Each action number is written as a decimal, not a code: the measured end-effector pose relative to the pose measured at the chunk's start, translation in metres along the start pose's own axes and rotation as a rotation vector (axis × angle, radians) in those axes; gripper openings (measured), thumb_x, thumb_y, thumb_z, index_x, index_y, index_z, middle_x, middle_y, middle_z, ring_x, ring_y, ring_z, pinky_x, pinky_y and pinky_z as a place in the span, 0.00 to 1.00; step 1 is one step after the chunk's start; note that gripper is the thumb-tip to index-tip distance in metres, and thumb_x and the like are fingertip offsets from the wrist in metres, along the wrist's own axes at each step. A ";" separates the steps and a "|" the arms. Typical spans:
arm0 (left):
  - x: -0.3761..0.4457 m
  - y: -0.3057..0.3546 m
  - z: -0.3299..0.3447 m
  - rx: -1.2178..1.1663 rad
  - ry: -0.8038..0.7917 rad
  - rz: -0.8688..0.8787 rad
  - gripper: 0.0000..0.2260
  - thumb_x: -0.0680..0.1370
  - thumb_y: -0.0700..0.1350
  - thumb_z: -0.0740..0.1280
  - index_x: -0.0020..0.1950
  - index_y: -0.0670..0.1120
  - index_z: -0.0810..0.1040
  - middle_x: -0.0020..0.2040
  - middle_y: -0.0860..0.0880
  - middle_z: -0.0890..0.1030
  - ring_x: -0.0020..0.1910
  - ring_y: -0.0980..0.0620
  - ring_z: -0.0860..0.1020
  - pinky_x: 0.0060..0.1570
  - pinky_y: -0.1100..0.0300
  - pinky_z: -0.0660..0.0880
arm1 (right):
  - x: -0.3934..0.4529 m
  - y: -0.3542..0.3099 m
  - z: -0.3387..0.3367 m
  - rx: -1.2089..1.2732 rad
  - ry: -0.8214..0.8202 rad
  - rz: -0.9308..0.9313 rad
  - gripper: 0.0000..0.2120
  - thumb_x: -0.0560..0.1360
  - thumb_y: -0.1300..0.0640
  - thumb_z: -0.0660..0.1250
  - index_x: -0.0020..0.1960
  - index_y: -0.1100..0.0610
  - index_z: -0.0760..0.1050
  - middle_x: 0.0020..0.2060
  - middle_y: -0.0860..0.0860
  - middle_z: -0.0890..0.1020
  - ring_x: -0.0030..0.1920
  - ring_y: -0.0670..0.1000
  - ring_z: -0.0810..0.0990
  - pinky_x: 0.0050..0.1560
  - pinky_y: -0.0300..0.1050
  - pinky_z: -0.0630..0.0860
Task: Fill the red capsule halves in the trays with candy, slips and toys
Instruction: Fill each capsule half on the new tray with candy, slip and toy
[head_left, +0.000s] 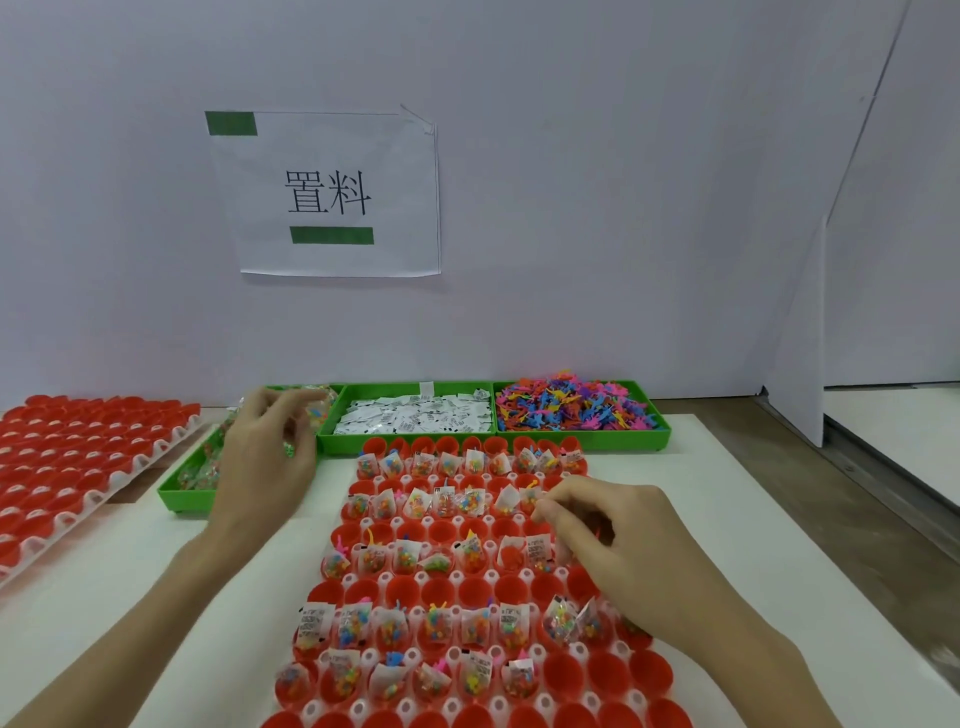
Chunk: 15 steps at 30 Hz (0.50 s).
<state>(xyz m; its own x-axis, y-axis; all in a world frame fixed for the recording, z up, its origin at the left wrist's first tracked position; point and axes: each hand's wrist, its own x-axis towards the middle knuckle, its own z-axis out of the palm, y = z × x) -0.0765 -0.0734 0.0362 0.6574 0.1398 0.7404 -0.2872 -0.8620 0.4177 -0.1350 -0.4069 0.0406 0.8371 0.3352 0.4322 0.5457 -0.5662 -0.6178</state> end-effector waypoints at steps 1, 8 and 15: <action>-0.007 0.010 0.001 -0.058 -0.001 0.000 0.14 0.79 0.30 0.66 0.61 0.43 0.82 0.49 0.46 0.75 0.42 0.55 0.77 0.48 0.62 0.76 | 0.000 0.000 0.000 -0.001 -0.001 -0.002 0.10 0.82 0.48 0.65 0.42 0.41 0.78 0.32 0.41 0.82 0.36 0.44 0.82 0.42 0.31 0.75; -0.034 0.049 0.004 -0.291 -0.068 -0.093 0.15 0.79 0.31 0.67 0.58 0.49 0.83 0.49 0.50 0.78 0.44 0.58 0.80 0.46 0.71 0.76 | 0.000 -0.002 0.001 -0.015 -0.015 0.001 0.11 0.81 0.49 0.65 0.41 0.39 0.77 0.32 0.41 0.82 0.35 0.44 0.81 0.41 0.30 0.74; -0.036 0.062 -0.004 -0.765 -0.238 -0.349 0.15 0.80 0.35 0.68 0.53 0.55 0.85 0.43 0.42 0.86 0.45 0.48 0.87 0.49 0.66 0.80 | 0.000 -0.001 0.001 0.013 -0.014 0.021 0.09 0.80 0.45 0.64 0.41 0.38 0.78 0.31 0.42 0.82 0.35 0.45 0.82 0.40 0.33 0.76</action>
<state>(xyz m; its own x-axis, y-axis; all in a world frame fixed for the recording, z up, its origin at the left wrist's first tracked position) -0.1203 -0.1295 0.0374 0.8986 0.1560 0.4101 -0.3748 -0.2132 0.9023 -0.1354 -0.4054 0.0411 0.8487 0.3337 0.4103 0.5285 -0.5634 -0.6351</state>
